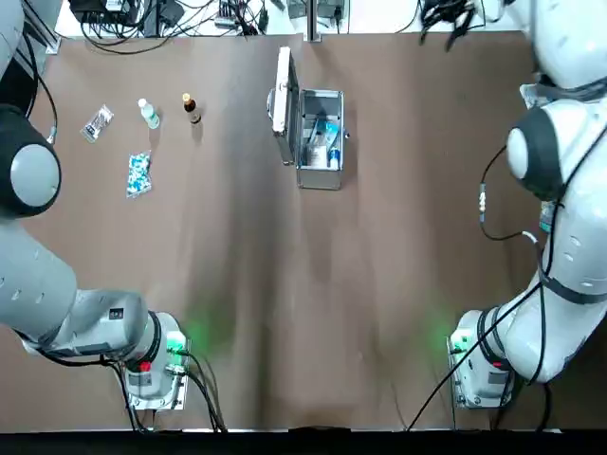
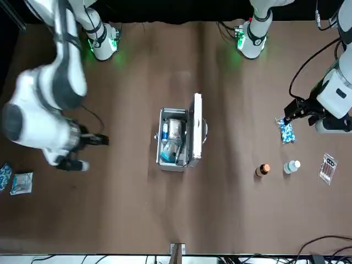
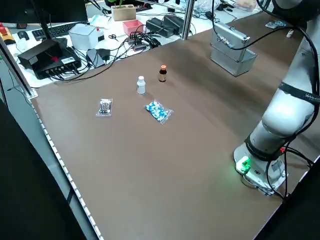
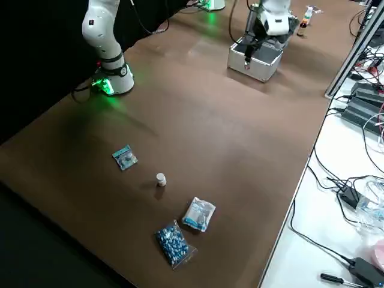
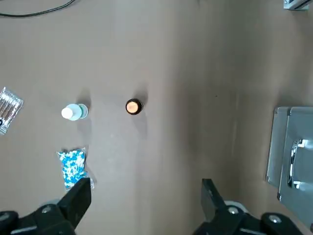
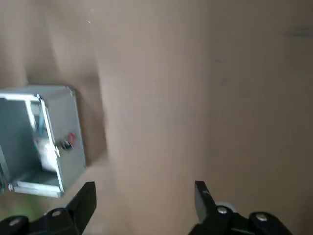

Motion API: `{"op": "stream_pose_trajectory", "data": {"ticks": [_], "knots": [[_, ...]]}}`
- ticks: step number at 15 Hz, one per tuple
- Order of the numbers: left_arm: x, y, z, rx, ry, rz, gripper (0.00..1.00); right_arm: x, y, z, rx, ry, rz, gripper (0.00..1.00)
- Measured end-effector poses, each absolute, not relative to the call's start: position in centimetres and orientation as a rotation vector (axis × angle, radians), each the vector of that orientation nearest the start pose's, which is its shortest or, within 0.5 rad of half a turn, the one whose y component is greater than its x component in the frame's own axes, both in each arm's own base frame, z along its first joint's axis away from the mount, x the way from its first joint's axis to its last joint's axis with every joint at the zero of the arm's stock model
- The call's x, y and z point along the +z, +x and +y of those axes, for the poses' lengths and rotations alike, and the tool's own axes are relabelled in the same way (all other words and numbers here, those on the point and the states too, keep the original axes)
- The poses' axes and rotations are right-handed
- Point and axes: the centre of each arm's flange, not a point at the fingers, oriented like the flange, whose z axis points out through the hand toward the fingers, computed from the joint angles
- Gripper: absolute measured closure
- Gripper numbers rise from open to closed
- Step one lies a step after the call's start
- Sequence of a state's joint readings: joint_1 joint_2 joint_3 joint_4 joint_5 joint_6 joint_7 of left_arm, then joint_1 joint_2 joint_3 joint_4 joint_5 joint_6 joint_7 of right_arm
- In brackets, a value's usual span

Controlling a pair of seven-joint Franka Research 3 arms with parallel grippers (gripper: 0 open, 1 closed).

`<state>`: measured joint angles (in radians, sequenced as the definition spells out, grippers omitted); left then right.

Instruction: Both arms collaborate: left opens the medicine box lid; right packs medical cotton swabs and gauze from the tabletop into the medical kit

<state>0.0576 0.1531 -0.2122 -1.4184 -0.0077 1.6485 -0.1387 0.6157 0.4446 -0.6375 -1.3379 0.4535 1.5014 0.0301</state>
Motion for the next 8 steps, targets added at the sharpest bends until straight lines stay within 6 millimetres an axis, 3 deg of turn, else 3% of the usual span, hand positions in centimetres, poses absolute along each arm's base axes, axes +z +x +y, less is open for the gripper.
{"op": "stream_pose_trajectory", "data": {"ticks": [2, 4, 8], "knots": [[61.7, 60.3, -8.4, -0.118, -3.190, 0.019, 0.00, 53.5, 63.2, 7.3, 0.277, -2.925, 0.061, 0.05], [61.7, 60.3, -8.4, -0.118, -3.190, 0.019, 0.00, 55.9, 62.2, 4.6, 0.249, -2.921, 0.097, 0.02], [61.7, 60.3, -8.4, -0.118, -3.190, 0.018, 0.00, 57.4, 61.3, 1.3, 0.253, -2.934, 0.148, 0.02]]}}
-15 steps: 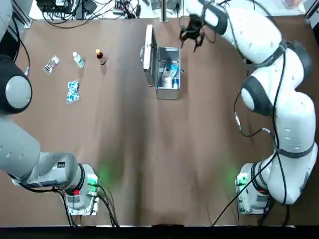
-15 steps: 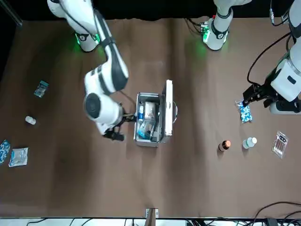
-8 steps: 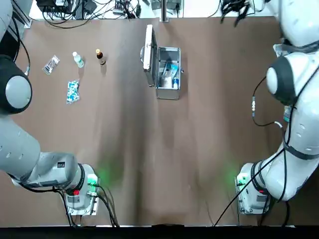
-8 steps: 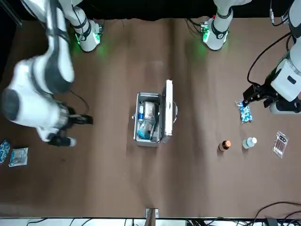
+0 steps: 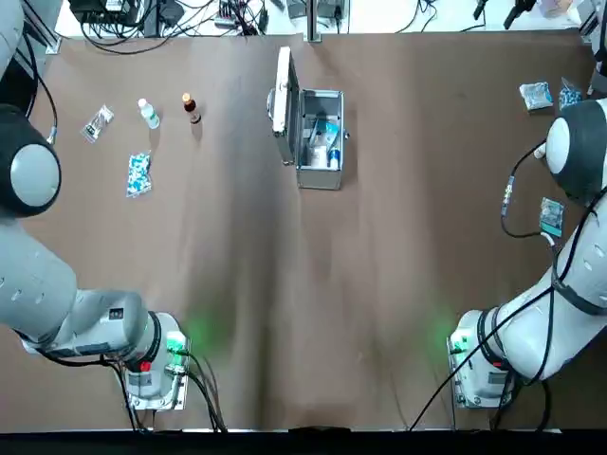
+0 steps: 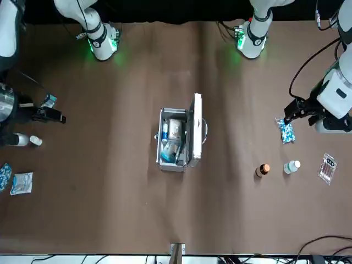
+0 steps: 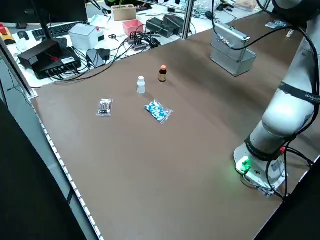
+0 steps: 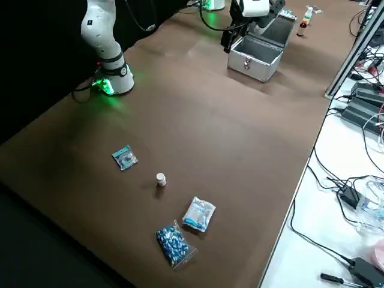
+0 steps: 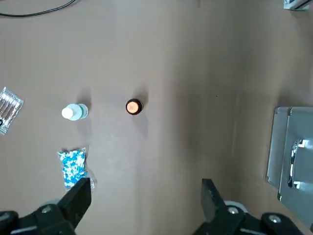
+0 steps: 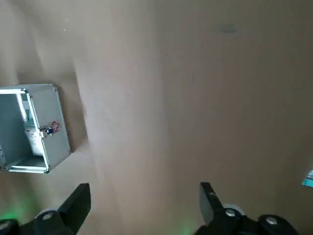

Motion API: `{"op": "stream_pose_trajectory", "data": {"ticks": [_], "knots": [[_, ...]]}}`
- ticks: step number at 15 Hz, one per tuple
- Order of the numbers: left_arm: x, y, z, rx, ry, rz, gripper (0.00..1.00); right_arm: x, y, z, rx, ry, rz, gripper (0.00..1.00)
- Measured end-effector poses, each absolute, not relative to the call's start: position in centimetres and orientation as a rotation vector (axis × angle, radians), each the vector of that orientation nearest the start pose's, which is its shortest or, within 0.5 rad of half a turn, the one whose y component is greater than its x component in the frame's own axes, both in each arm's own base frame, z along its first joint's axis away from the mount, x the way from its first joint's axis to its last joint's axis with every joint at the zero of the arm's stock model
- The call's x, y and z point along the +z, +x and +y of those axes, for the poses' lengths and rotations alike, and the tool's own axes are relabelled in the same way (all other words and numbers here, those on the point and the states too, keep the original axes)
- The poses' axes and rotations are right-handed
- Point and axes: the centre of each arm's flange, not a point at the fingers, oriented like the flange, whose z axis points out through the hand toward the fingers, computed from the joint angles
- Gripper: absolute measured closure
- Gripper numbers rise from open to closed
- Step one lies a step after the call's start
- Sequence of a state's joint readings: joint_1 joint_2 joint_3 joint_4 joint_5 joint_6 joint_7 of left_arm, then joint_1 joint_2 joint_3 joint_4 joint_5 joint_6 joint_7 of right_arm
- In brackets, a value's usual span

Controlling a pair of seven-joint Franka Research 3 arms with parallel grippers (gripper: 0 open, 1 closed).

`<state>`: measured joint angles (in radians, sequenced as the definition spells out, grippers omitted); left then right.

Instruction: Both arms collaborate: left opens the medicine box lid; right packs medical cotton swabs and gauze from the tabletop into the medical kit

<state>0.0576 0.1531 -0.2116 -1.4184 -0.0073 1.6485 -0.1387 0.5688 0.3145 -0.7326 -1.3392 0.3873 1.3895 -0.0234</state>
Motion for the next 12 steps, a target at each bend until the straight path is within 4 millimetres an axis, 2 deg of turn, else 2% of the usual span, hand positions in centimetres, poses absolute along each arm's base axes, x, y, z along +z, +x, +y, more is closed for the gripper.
{"op": "stream_pose_trajectory", "data": {"ticks": [3, 9, 12], "knots": [[61.8, 60.3, -8.2, -0.122, -3.187, 0.013, 0.00, 58.8, 60.7, 0.2, 0.227, -2.969, 0.145, 0.02], [62.6, 59.9, -7.7, -0.139, -3.183, 0.002, 0.00, 61.9, 59.4, 1.5, 0.179, -2.989, 0.094, 0.02], [62.7, 59.8, -7.7, -0.141, -3.183, 0.003, 0.00, 64.4, 57.8, 0.7, 0.119, -2.992, 0.097, 0.02]]}}
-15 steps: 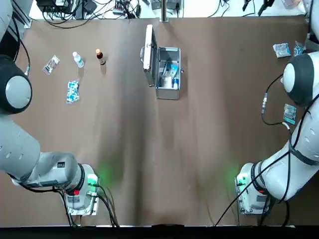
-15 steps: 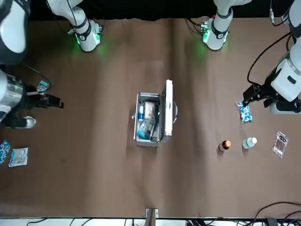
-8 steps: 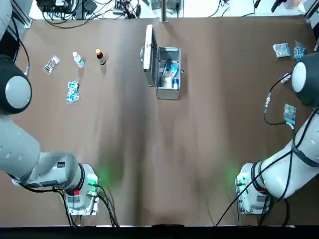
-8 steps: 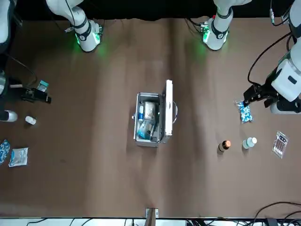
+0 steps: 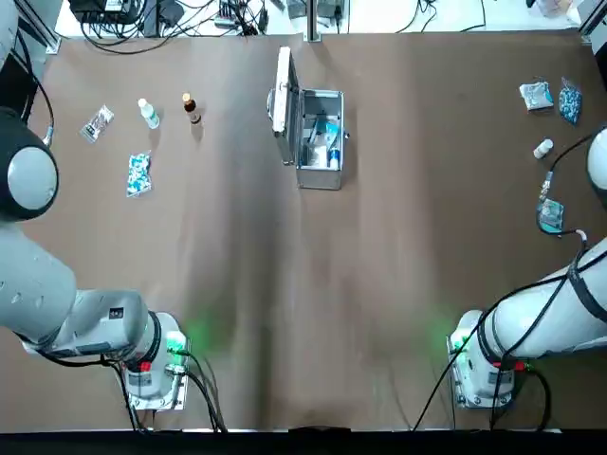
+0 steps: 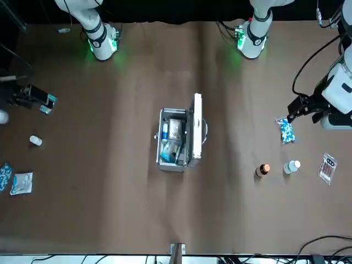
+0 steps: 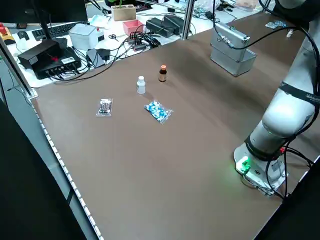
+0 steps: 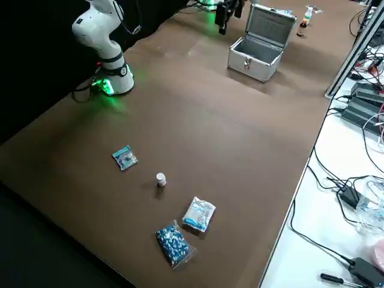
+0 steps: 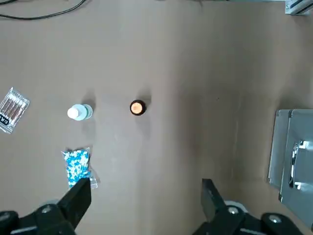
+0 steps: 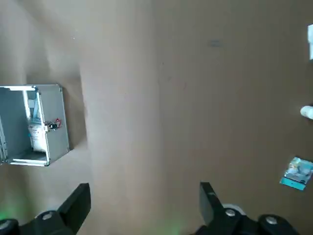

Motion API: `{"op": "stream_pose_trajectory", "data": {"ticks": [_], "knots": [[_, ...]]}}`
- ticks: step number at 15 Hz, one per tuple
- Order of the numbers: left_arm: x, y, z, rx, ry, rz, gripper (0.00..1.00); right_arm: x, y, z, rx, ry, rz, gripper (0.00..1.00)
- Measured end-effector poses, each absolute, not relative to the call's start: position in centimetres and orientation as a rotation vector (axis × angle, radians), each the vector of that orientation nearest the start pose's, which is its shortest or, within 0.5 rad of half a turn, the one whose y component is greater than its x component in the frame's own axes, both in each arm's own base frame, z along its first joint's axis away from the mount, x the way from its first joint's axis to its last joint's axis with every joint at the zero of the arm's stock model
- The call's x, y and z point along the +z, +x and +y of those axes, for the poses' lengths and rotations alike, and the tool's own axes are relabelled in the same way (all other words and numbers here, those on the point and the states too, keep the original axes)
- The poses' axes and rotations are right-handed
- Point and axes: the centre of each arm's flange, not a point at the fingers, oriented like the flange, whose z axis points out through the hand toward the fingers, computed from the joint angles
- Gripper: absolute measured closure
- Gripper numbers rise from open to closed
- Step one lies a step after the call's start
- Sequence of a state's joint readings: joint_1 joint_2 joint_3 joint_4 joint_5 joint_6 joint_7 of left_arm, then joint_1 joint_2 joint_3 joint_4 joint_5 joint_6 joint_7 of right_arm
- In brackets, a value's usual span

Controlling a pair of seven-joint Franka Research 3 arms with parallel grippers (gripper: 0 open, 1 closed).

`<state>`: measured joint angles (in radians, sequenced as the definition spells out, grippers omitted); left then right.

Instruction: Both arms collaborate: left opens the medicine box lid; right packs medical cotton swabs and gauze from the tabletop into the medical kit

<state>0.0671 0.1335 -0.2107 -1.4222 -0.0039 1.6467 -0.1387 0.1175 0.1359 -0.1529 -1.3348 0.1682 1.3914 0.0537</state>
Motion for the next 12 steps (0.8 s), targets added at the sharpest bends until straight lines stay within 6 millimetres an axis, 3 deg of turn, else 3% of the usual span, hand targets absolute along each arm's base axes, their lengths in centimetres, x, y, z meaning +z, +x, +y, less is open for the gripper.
{"op": "stream_pose_trajectory", "data": {"ticks": [12], "knots": [[63.1, 59.7, -7.8, -0.156, -3.183, 0.007, 0.00, 62.8, 56.8, 1.7, 0.072, -3.041, 0.066, 0.02]]}}
